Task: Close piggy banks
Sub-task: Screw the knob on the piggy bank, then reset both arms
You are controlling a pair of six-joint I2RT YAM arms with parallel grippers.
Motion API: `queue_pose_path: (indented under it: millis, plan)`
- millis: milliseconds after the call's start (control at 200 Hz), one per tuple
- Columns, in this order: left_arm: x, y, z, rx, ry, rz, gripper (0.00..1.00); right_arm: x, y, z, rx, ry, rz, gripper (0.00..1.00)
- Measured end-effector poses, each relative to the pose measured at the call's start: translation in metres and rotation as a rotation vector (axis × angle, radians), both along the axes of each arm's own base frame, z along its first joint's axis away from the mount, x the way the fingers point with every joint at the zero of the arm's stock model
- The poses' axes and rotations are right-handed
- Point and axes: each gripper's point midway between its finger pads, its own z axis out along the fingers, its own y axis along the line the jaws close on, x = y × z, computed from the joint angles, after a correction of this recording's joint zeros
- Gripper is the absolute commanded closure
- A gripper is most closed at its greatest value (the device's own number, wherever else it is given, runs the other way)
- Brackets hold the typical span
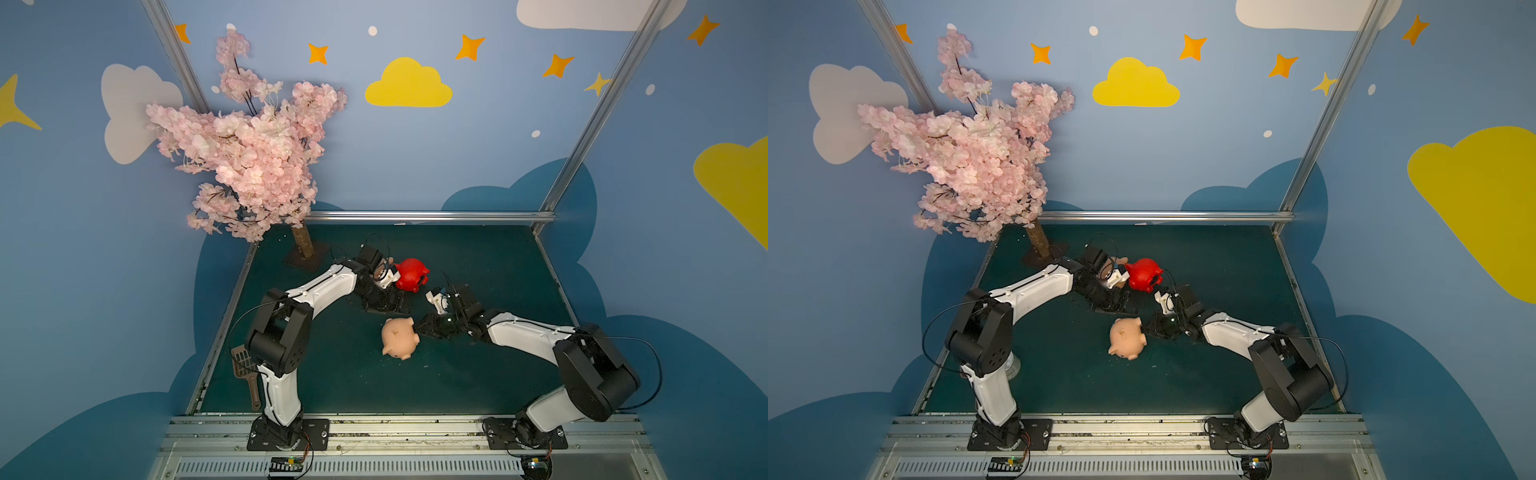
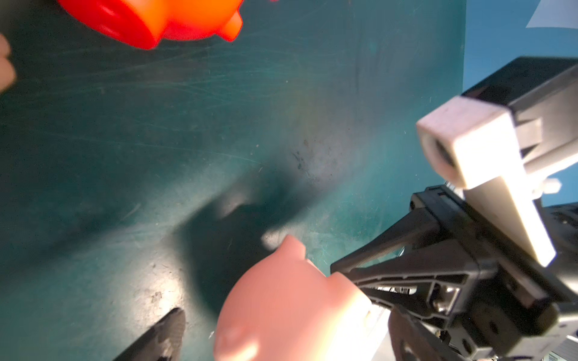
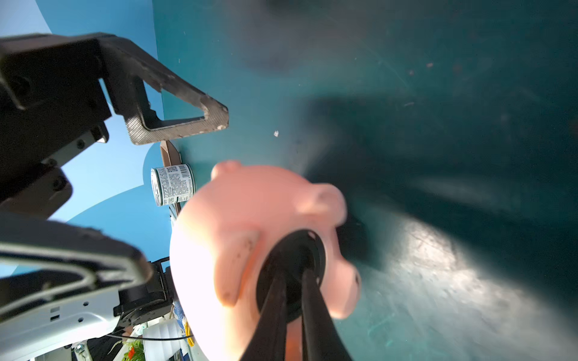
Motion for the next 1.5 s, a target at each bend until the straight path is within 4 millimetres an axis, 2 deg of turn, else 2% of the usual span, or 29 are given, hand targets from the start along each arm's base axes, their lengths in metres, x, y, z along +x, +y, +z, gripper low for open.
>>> queue_pose_path:
  millis: [210,450,561,646,726,856,981,1116,1281,1497]
  plan:
    - [0.003,0.004,0.016,0.01,-0.061,0.012,0.01,0.005,-0.013,0.011,-0.01,-0.032,-0.022,0.86]
    - [0.026,0.021,0.064,0.053,-0.305,0.088,0.0,0.016,-0.037,0.022,-0.054,-0.081,-0.064,0.86]
    - [0.04,0.039,0.088,0.091,-0.477,0.173,0.0,0.03,-0.05,0.039,-0.072,-0.155,-0.095,0.83]
    - [0.047,0.059,0.098,0.128,-0.602,0.259,0.0,0.044,-0.062,0.051,-0.094,-0.206,-0.145,0.79]
    - [0.052,0.079,0.102,0.176,-0.701,0.349,0.0,0.056,-0.078,0.06,-0.126,-0.251,-0.212,0.66]
    - [0.061,0.121,0.096,0.277,-0.828,0.509,0.0,0.074,-0.109,0.072,-0.203,-0.336,-0.319,0.48]
    - [0.069,0.172,0.084,0.398,-0.902,0.682,0.0,0.091,-0.141,0.089,-0.289,-0.465,-0.409,0.3]
    - [0.07,0.224,0.069,0.527,-0.962,0.846,0.0,0.11,-0.181,0.099,-0.424,-0.592,-0.504,0.23]
    - [0.058,0.271,0.043,0.668,-0.979,0.935,0.0,0.125,-0.233,0.089,-0.595,-0.65,-0.601,0.14]
    - [0.048,0.301,0.024,0.765,-0.969,0.975,0.0,0.126,-0.293,0.056,-0.712,-0.589,-0.723,0.12]
